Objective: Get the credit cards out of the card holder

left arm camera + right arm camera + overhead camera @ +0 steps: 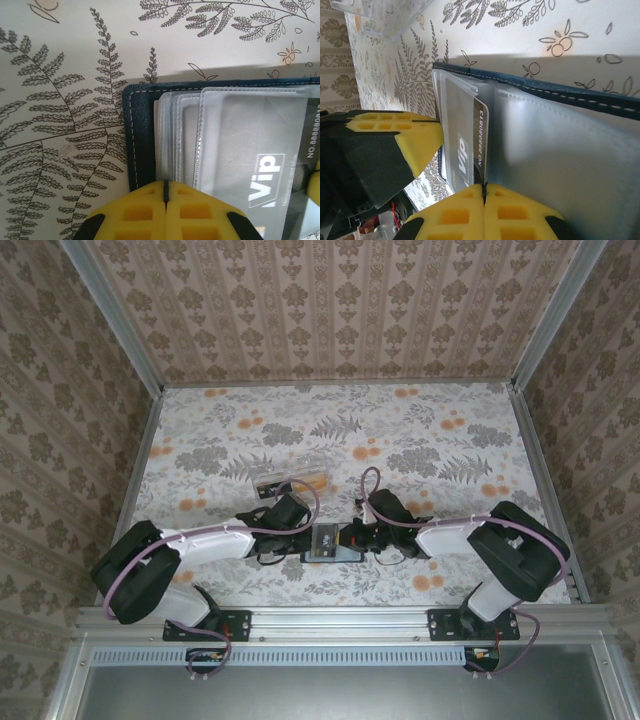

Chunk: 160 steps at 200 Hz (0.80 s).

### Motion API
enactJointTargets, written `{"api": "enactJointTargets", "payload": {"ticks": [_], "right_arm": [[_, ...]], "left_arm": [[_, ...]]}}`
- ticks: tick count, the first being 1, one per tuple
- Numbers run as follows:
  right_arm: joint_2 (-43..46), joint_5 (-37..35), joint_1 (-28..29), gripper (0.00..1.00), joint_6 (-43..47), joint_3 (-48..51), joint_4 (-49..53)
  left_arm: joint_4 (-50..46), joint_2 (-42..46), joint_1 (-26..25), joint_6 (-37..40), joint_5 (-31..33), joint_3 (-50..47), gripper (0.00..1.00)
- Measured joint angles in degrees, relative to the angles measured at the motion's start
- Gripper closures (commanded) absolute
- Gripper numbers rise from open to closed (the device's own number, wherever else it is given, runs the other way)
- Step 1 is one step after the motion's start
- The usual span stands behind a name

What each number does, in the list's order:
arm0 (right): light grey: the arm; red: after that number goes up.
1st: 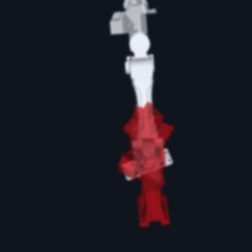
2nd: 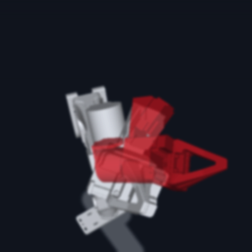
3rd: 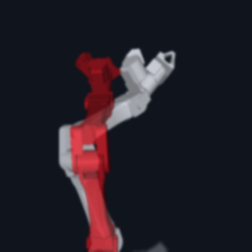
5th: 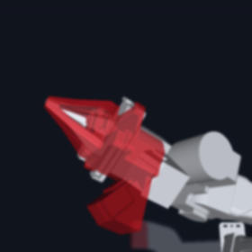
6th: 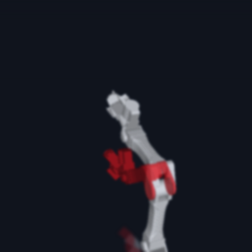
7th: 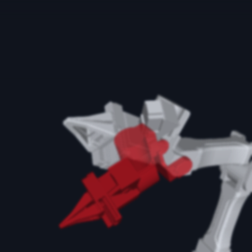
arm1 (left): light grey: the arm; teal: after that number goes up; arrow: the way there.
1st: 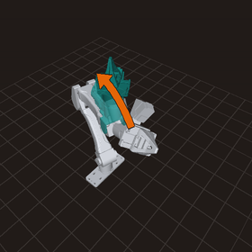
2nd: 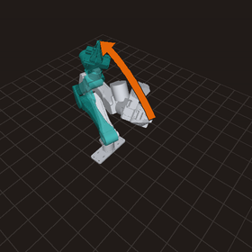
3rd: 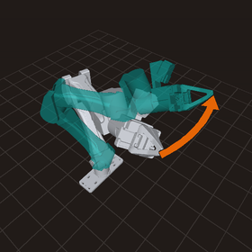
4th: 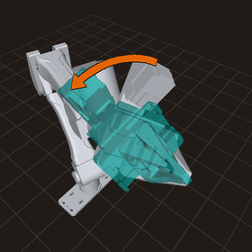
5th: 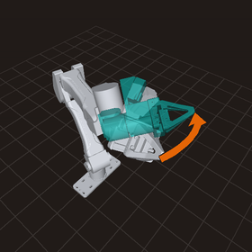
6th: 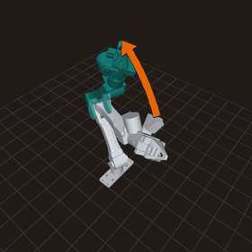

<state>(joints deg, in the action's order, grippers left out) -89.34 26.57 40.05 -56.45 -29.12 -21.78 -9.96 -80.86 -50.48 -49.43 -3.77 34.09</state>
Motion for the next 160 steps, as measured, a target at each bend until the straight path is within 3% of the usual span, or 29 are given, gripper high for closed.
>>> {"api": "enactJointTargets", "payload": {"ticks": [93, 160], "right_arm": [[2.34, 0.0, -1.55, 1.0, 2.95, 0.37, 5.77], [2.34, 0.02, -1.55, 1.0, 3.76, 0.37, 5.75]], "left_arm": [[-3.28, 1.62, -0.11, 0.22, 0.17, 0.07, 1.0], [-7.23, 3.65, -3.21, 1.68, 0.81, 4.31, 1.0]]}}
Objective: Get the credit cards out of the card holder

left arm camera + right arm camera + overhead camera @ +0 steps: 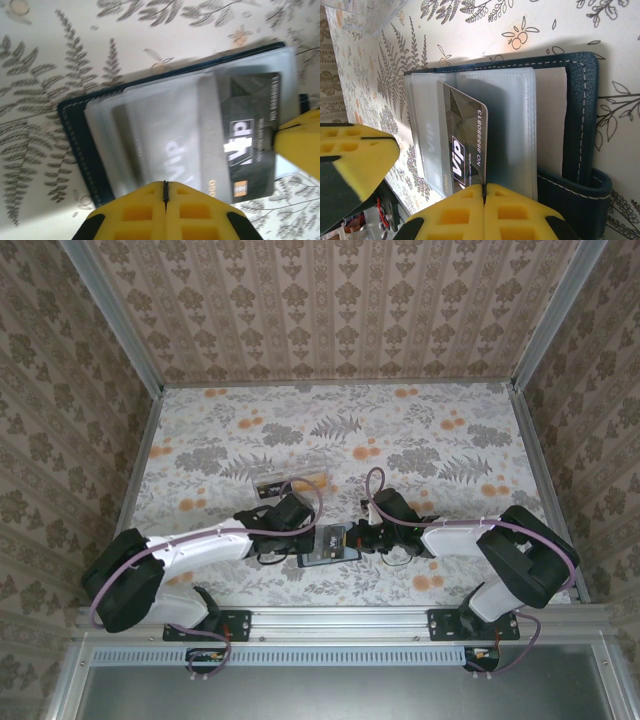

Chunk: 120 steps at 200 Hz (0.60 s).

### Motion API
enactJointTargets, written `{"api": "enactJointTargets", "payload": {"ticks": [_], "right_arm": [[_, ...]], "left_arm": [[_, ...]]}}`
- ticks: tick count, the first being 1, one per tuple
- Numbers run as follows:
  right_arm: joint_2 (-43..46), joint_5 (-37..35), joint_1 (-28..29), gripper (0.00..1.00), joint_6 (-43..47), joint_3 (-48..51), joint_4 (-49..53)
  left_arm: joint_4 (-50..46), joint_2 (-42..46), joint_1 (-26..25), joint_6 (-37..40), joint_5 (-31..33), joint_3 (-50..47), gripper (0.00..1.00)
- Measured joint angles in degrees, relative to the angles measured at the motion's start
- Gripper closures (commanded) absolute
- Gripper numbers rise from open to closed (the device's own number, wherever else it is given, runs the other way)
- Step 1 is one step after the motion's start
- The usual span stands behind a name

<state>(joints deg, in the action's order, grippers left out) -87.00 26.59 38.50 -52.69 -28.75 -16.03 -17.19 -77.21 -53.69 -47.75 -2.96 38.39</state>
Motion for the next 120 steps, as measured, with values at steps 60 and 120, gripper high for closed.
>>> {"api": "enactJointTargets", "payload": {"ticks": [60, 120], "right_arm": [[-0.11, 0.0, 0.0, 0.89, -0.02, 0.0, 0.0], [-0.15, 0.0, 0.07, 0.76, 0.0, -0.04, -0.02]], "left_arm": [[1.57, -7.5, -0.76, 0.46, -0.24, 2.27, 1.0], [3.3, -8.09, -1.49, 0.44, -0.24, 2.38, 1.0]]}}
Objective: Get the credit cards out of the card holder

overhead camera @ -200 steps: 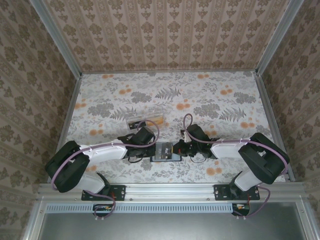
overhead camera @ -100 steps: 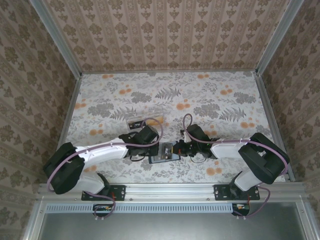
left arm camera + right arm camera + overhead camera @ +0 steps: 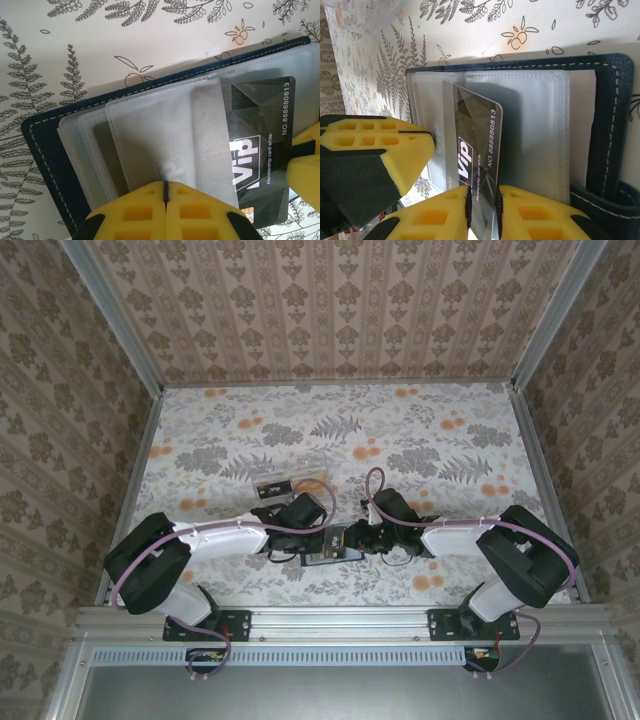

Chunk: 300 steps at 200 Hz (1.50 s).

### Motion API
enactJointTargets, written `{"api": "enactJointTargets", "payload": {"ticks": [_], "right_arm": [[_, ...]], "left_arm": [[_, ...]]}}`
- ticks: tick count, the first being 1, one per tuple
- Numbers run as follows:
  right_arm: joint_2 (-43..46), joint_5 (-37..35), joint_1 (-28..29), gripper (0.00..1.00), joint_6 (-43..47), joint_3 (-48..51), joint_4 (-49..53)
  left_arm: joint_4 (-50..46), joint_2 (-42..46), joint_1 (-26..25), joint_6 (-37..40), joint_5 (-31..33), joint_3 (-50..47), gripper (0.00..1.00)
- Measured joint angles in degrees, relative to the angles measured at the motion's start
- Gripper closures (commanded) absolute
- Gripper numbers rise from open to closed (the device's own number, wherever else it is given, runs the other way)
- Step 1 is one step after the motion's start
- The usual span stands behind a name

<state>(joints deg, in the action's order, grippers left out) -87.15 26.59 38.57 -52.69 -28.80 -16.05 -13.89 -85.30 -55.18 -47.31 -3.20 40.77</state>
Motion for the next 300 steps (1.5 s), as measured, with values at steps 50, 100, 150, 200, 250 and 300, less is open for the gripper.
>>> {"api": "enactJointTargets", "payload": {"ticks": [50, 100, 150, 200, 250, 300], "right_arm": [[-1.4, 0.0, 0.72, 0.77, -0.02, -0.72, -0.24], [-1.97, 0.26, 1.14, 1.0, -0.61, -1.64, -1.33], [5.22, -0.5, -1.33, 1.0, 1.11, -0.26, 4.33], [17.09, -2.21, -4.94, 1.0, 4.96, 0.7, 14.38], [24.98, -5.01, -4.94, 1.0, 12.39, -4.9, 28.83], [23.04, -9.42, -1.88, 1.0, 24.48, -20.59, 40.41]], "left_arm": [[0.42, -0.11, -0.37, -0.02, 0.02, -0.02, 1.0], [0.57, -0.15, -0.42, -0.02, 0.02, -0.15, 1.0], [0.72, -0.13, -0.42, -0.04, 0.04, -0.26, 1.0], [-0.07, 0.87, -0.39, -0.02, 0.13, -0.31, 1.0], [-5.2, 11.3, 0.07, 0.52, 3.17, 0.26, 0.51], [-13.84, 30.51, 5.75, 0.42, 9.62, 0.66, 0.0]]}}
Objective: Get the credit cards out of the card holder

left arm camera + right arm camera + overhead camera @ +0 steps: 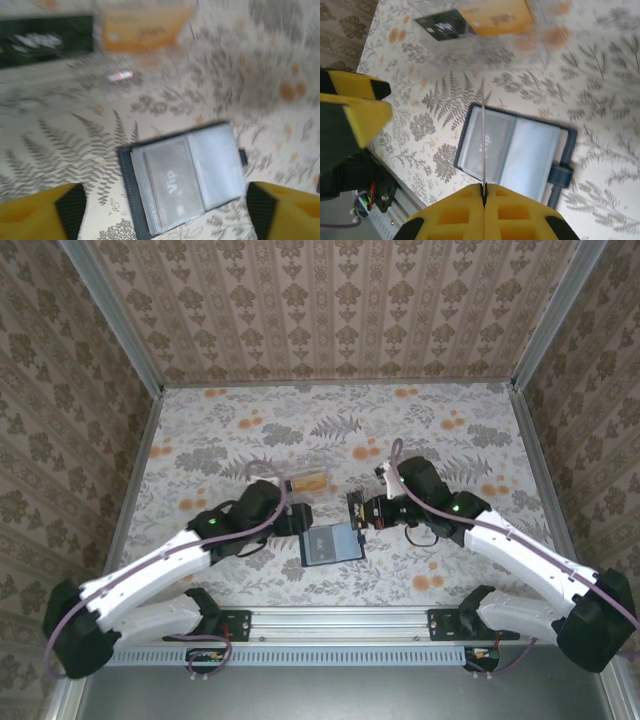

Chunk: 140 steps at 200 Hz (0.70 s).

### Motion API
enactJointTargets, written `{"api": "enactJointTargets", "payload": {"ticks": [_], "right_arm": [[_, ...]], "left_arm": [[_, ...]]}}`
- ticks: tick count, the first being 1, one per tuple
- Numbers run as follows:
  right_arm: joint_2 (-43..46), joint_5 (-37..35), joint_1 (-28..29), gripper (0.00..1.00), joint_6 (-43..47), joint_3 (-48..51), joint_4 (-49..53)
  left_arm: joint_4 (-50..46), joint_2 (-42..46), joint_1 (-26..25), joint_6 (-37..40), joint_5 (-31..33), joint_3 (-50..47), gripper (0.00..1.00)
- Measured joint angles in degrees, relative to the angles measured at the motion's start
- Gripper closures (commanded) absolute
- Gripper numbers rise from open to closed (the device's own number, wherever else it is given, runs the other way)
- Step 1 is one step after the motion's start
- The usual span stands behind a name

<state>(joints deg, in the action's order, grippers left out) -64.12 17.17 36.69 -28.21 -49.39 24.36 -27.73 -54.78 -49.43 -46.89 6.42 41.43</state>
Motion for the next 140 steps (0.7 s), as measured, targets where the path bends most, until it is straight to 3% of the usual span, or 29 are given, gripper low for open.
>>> {"api": "enactJointTargets", "payload": {"ticks": [59, 140], "right_arm": [[-15.41, -6.54, 8.85, 1.0, 21.05, -20.59, 8.09], [-40.28, -14.05, 14.45, 1.0, 52.04, -52.81, 21.31]], "left_arm": [[-15.85, 24.74, 7.39, 0.11, 7.98, 0.15, 0.0], [-29.33, 36.96, 9.09, 0.92, 12.96, 3.04, 0.0]]}}
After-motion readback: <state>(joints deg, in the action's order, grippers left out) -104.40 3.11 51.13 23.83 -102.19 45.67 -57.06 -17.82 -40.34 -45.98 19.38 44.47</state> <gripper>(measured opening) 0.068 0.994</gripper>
